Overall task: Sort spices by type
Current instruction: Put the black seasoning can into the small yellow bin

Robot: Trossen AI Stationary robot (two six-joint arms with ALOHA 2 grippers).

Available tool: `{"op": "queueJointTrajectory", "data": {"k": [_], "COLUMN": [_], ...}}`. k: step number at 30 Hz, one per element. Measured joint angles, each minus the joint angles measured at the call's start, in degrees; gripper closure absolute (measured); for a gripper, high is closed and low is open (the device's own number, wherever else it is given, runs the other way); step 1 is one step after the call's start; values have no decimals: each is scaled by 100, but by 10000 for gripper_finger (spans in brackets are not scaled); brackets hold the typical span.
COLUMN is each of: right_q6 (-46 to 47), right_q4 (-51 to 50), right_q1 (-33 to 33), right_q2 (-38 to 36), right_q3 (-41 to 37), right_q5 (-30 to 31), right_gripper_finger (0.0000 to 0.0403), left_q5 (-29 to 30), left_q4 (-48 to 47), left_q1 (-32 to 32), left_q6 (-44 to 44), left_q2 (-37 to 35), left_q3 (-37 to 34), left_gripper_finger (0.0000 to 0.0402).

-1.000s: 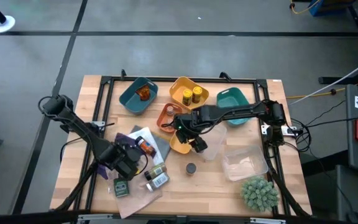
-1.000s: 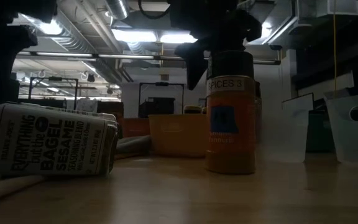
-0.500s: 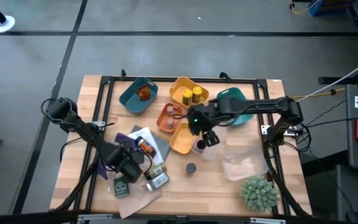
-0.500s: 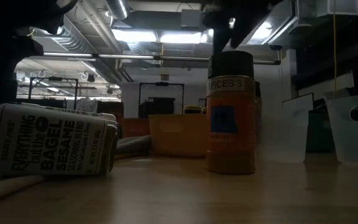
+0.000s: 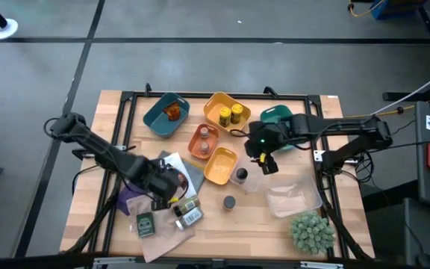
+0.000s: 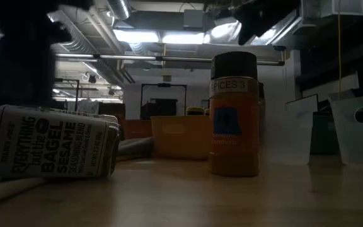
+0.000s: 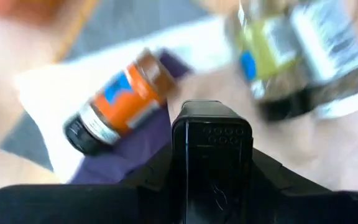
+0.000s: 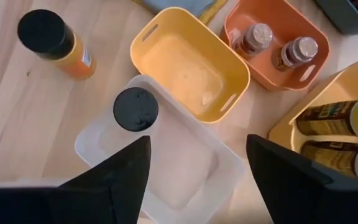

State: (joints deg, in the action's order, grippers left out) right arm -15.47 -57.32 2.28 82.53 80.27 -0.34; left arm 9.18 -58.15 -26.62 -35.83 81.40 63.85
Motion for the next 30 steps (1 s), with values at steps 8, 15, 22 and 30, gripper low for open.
{"op": "queueJointTrajectory", "data": {"k": [8,15,22,30], "right_q6": [353,591,628,626], "right_q4": [1552,2447,2783,2829], "right_q1": [0,0,-4,-7], "right_q2": [-578,-611,-611,-611], "right_q3": [-1631,-2347,-2415,-2415], "right_q5": [-2,-3,233,590], "right_gripper_finger": [139,139,139,139], "left_q5": [3,-41,-387,-489], "left_q4": [255,1774,2951,2817], "left_q1": [1043,2021,2669,2980], "left_q6": [858,2196,3223,3768], "left_q2": [-215,-149,431,1549], "left_q3": [569,601,601,1219], "left_gripper_finger": [291,290,289,288]}}
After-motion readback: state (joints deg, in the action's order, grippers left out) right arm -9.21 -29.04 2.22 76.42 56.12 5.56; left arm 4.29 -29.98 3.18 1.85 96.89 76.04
